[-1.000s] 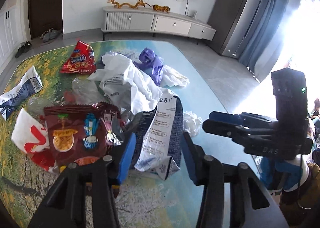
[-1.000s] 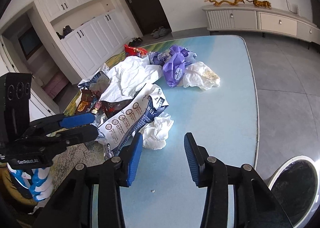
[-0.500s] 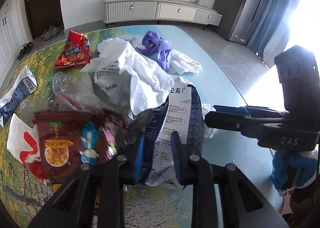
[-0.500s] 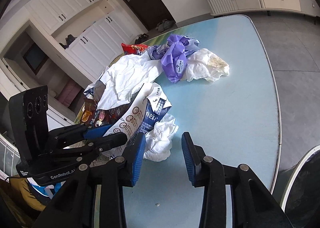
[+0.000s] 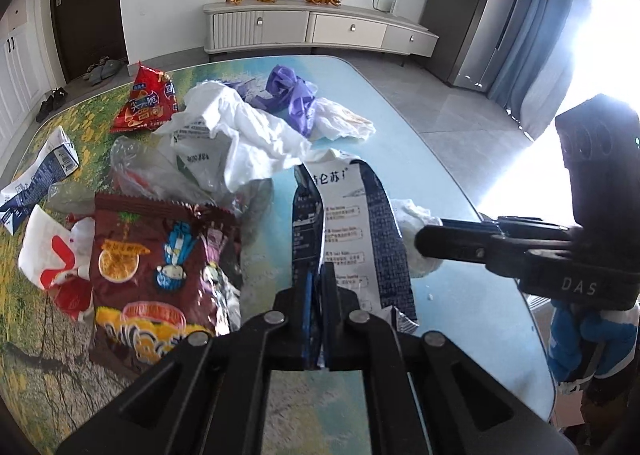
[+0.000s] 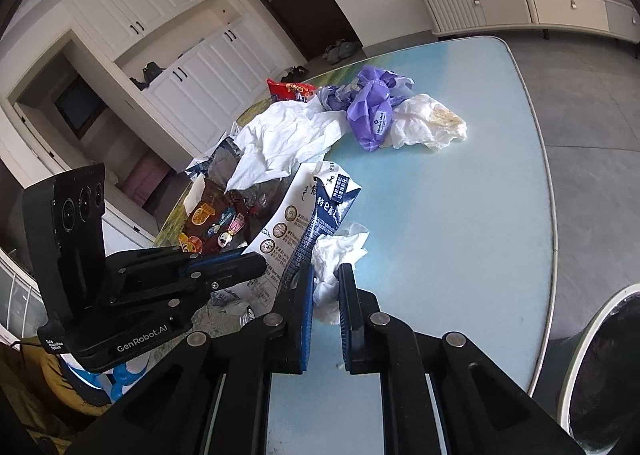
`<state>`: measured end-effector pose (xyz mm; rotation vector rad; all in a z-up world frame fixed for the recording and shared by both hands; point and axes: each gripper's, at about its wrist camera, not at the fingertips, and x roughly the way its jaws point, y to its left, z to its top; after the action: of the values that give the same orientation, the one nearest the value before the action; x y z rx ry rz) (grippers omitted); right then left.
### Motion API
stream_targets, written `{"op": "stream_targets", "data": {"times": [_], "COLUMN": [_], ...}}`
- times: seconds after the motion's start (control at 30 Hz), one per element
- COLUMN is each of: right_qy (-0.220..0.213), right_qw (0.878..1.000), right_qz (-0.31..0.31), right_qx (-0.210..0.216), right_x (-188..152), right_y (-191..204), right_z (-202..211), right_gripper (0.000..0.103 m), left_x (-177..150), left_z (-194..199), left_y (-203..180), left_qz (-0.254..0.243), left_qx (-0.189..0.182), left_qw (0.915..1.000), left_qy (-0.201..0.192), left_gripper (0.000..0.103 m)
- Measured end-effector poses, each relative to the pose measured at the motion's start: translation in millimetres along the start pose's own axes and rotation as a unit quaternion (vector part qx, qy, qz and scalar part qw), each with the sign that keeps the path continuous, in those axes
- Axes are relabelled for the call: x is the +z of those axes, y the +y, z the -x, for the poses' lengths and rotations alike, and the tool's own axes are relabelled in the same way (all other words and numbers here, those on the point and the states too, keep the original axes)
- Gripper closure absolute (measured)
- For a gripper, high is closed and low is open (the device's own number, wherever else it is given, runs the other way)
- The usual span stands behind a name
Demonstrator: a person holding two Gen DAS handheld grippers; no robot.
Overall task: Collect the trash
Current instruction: 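Carry the tissue and carton to the white bin and release both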
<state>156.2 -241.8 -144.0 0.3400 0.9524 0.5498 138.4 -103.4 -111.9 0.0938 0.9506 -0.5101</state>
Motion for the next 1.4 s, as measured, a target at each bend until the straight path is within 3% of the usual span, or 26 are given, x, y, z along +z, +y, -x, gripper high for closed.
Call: {"op": "stream_targets", "data": {"times": [0.33,0.57,0.77,1.03,1.23,1.4], "right_qy": [-0.06,-0.122,-0.143,-0.134,-0.121,-0.11], "right_qw": [0.998,0.988,0.966,0.941,0.935,0.927], "right_qz": [-0.008,-0.055,-0.133,-0.219,-0.231,-0.245], "right_qx": [-0.012,-0.081,-0.171,-0.219,-0.239,-0.261], "right_x": [-28,-55,-88,-115,-113,-114], "right_y": [-6,-58,-131,-212,-244,-267], "right_z": [72,143,189,193,182,173], "right_gripper": [0.091,0.091,0.091,0.091,0.089,0.08], "left_x": [-3,25,49,69,79,83], "left_z": [45,36,-15,-99,-153,-187], "left_y": [-29,-99,-178,-272,-301,-312], "left_qz": [-0.006,-0.062,-0.12,-0.166,-0.16,-0.143], "left_qx": [-0.004,-0.047,-0.098,-0.132,-0.127,-0.138], "left_qw": [0.9996,0.9964,0.988,0.9758,0.9755,0.9743], "left_qy": [-0.027,-0.035,0.002,0.055,0.082,0.106], "left_gripper": [0.1,0.1,0.1,0.099,0.099,0.098]}}
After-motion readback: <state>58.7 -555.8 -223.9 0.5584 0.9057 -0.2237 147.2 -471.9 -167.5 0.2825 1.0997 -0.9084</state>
